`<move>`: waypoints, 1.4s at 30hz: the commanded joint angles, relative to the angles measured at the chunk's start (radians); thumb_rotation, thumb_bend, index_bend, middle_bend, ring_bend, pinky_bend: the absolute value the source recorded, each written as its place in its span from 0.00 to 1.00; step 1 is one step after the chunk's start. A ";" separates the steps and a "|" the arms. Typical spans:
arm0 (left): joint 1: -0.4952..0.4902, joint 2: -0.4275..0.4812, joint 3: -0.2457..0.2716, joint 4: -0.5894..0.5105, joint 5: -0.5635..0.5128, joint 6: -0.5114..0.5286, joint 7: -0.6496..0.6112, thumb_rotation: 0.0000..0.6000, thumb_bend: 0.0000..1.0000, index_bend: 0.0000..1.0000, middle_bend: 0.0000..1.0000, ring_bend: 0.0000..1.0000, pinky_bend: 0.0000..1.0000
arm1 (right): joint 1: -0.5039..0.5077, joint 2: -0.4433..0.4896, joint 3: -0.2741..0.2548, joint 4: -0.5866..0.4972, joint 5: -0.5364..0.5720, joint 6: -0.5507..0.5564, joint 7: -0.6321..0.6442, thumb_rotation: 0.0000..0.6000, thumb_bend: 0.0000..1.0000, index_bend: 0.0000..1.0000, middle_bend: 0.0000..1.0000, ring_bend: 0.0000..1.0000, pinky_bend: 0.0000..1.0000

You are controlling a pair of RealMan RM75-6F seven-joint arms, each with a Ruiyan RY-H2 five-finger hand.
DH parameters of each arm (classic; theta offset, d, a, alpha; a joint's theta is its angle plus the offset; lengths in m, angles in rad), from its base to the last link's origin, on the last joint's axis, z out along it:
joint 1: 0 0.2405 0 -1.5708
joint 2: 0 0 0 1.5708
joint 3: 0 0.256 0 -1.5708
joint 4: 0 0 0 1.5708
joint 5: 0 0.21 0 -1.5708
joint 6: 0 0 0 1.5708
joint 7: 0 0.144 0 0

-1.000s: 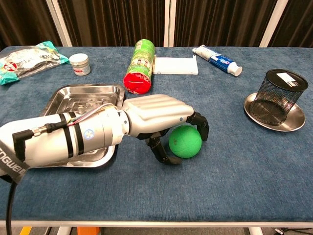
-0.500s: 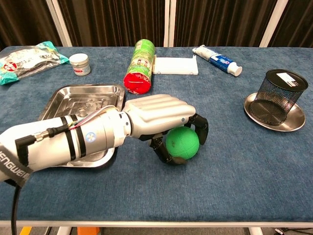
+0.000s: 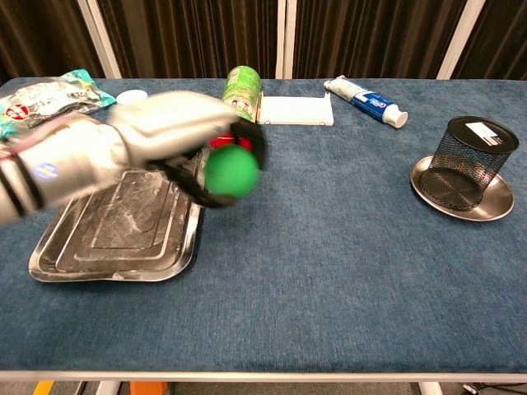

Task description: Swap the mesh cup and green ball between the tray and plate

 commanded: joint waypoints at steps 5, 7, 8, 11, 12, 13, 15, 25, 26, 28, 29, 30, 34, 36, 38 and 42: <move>0.072 0.058 0.028 0.056 -0.081 0.013 -0.049 1.00 0.41 0.46 0.45 0.41 0.69 | 0.008 -0.002 0.005 -0.010 0.001 -0.010 -0.011 1.00 0.00 0.00 0.04 0.00 0.17; 0.079 0.041 0.040 0.087 -0.075 0.007 -0.079 1.00 0.41 0.46 0.44 0.40 0.69 | 0.011 -0.002 0.007 -0.012 0.005 -0.014 -0.018 1.00 0.00 0.00 0.04 0.00 0.17; 0.082 0.031 0.044 0.104 -0.072 0.002 -0.094 1.00 0.41 0.46 0.44 0.40 0.69 | 0.012 -0.002 0.007 -0.015 0.006 -0.017 -0.022 1.00 0.00 0.00 0.04 0.00 0.17; 0.081 0.010 0.050 0.142 -0.064 -0.012 -0.126 1.00 0.41 0.45 0.41 0.37 0.66 | 0.013 -0.001 0.008 -0.023 0.008 -0.017 -0.033 1.00 0.00 0.00 0.04 0.00 0.17; 0.081 0.006 0.052 0.150 -0.059 -0.014 -0.131 1.00 0.41 0.45 0.39 0.35 0.65 | 0.013 -0.001 0.008 -0.025 0.009 -0.017 -0.035 1.00 0.00 0.00 0.04 0.00 0.17; 0.081 0.003 0.052 0.155 -0.056 -0.015 -0.137 1.00 0.40 0.44 0.37 0.32 0.63 | 0.012 -0.001 0.008 -0.026 0.010 -0.016 -0.036 1.00 0.00 0.00 0.04 0.00 0.17; 0.084 -0.001 0.052 0.166 -0.041 -0.002 -0.143 1.00 0.39 0.41 0.33 0.28 0.60 | 0.010 -0.002 0.008 -0.026 0.012 -0.015 -0.040 1.00 0.00 0.00 0.04 0.00 0.17; 0.111 0.028 0.058 0.158 0.003 0.053 -0.167 1.00 0.24 0.20 0.21 0.15 0.47 | 0.003 -0.013 0.003 -0.009 0.003 -0.006 -0.031 1.00 0.00 0.01 0.04 0.00 0.17; 0.122 0.038 0.057 0.145 0.008 0.074 -0.168 1.00 0.22 0.20 0.20 0.14 0.45 | 0.000 -0.012 0.002 -0.008 0.000 0.001 -0.032 1.00 0.00 0.01 0.04 0.00 0.17; 0.145 0.060 0.055 0.117 0.014 0.116 -0.164 1.00 0.21 0.19 0.20 0.13 0.43 | -0.009 -0.008 -0.003 -0.012 -0.008 0.016 -0.041 1.00 0.00 0.01 0.04 0.00 0.17; 0.167 0.077 0.056 0.093 0.016 0.154 -0.157 1.00 0.21 0.19 0.19 0.13 0.42 | -0.019 -0.004 -0.008 -0.017 -0.015 0.032 -0.052 1.00 0.00 0.01 0.04 0.00 0.17; 0.189 0.090 0.058 0.075 0.016 0.187 -0.149 1.00 0.20 0.19 0.19 0.13 0.40 | -0.029 -0.001 -0.014 -0.021 -0.022 0.046 -0.066 1.00 0.00 0.01 0.04 0.00 0.15; 0.305 0.156 0.084 0.006 0.013 0.344 -0.122 1.00 0.19 0.17 0.16 0.10 0.32 | -0.091 -0.005 -0.043 -0.030 -0.037 0.144 -0.177 1.00 0.00 0.00 0.02 0.00 0.06; 0.370 0.185 0.104 -0.015 0.008 0.415 -0.125 1.00 0.19 0.16 0.14 0.09 0.28 | -0.131 -0.023 -0.063 -0.032 -0.038 0.197 -0.236 1.00 0.00 0.00 0.01 0.00 0.02; 0.425 0.210 0.125 -0.025 0.007 0.467 -0.140 1.00 0.18 0.15 0.12 0.08 0.26 | -0.169 -0.046 -0.083 -0.032 -0.038 0.241 -0.286 1.00 0.00 0.00 0.00 0.00 0.00; 0.513 0.229 0.148 -0.009 0.007 0.553 -0.176 1.00 0.17 0.14 0.12 0.07 0.24 | -0.227 -0.096 -0.107 -0.007 -0.044 0.311 -0.318 1.00 0.00 0.00 0.00 0.00 0.00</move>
